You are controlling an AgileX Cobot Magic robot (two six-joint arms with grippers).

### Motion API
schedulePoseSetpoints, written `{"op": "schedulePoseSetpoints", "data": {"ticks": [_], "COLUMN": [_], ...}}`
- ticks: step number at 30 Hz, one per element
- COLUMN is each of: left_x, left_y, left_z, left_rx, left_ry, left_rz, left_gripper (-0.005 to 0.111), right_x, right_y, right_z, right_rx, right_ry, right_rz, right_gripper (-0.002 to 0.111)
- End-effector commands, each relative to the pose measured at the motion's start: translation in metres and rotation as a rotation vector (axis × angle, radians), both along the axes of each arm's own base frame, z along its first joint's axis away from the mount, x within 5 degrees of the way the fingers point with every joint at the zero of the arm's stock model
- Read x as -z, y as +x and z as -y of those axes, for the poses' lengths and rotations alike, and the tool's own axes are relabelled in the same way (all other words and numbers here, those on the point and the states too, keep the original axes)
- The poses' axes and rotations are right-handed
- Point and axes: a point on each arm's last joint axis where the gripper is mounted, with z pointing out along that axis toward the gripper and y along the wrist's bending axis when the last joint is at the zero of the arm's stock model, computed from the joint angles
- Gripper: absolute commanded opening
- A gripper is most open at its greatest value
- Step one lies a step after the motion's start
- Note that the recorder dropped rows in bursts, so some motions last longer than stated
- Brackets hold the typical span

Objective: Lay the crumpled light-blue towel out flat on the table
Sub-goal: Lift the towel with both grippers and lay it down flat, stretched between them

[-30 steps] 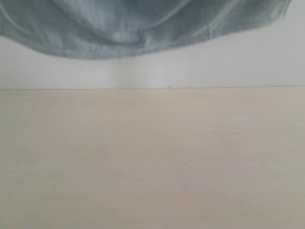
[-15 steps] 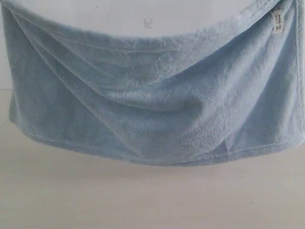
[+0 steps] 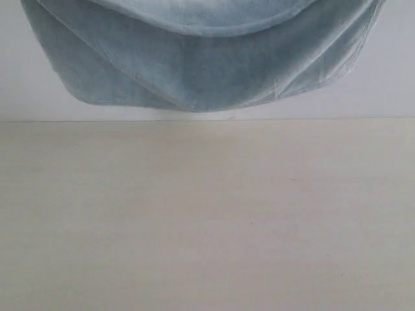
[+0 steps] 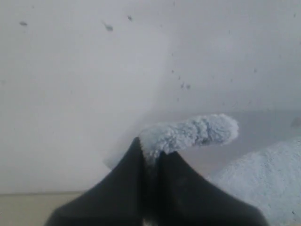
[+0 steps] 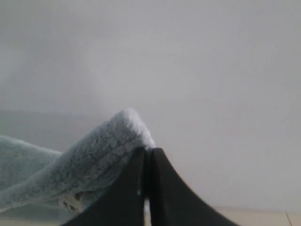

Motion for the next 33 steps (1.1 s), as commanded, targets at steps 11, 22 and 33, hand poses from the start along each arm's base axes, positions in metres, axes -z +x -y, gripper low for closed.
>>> {"op": "schedulePoseSetpoints", "data": {"ticks": [11,22,33], "left_x": [0.167,0.215,0.221], "left_y": [-0.013,-0.041,-0.062], "left_z": [0.002,0.004,0.004], "left_rx": [0.088,0.104,0.165], "left_ry": [0.033,0.018,0.041], "left_rz": [-0.653,-0.857,-1.085], "left_gripper": [0.004,0.004,0.004], "right_x": [0.183,0.234,0.238], "right_y": [-0.020,-0.052,-0.073], "right_z": [0.016,0.016,0.015], "right_rx": [0.056,0.058,0.083], "right_ry": [-0.136,-0.130,-0.095], "right_rz": [-0.769,-0.980,-1.208], "right_gripper": [0.000,0.000,0.033]}}
